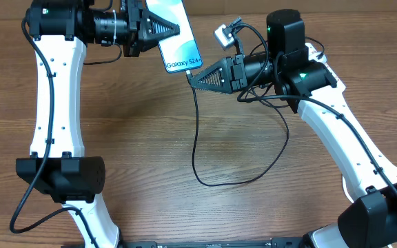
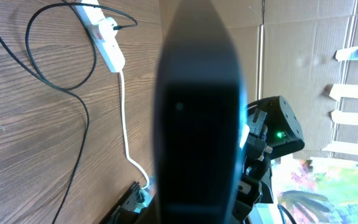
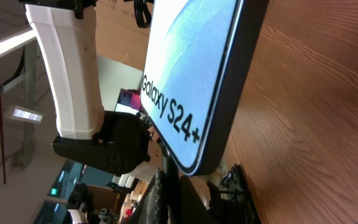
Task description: Plug charger to phone and switch on socket
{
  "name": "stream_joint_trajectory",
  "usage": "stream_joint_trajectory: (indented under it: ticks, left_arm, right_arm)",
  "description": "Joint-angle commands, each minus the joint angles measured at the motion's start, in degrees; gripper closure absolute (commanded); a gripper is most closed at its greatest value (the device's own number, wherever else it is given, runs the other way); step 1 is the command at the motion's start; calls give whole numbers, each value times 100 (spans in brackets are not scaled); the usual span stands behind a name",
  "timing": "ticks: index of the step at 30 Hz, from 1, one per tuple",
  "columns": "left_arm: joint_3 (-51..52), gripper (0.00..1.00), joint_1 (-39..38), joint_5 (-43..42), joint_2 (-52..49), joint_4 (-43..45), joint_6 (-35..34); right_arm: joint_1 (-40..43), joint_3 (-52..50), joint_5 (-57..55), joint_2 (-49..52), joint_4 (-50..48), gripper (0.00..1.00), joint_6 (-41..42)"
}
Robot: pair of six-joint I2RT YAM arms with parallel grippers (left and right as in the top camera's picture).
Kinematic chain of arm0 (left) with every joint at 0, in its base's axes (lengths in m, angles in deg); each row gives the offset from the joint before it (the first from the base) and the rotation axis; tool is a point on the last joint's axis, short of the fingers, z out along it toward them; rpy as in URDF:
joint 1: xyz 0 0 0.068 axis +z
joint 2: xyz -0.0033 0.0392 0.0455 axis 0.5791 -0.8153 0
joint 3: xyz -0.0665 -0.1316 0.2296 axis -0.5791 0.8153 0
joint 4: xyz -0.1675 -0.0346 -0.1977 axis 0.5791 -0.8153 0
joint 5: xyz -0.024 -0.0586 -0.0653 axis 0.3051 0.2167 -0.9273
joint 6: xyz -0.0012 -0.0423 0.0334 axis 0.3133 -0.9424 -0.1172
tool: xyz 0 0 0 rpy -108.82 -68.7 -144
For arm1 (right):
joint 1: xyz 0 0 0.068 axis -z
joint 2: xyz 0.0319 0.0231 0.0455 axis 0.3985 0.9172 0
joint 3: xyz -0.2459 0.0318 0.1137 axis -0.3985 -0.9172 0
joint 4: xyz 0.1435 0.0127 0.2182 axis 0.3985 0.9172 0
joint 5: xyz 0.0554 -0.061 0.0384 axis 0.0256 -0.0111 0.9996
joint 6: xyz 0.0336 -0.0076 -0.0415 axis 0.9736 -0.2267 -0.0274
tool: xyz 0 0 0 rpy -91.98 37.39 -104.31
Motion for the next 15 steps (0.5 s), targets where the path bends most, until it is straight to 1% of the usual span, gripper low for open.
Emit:
stream_joint_trajectory:
  ticks: [1, 15]
  left_arm:
    - [-4, 96, 15, -350, 13, -2, 197]
    - [-2, 96, 13, -452, 13, 0, 199]
  right_arm:
    - [13, 76, -55, -111, -68, 96, 74]
    - [13, 76, -105, -111, -66, 96, 81]
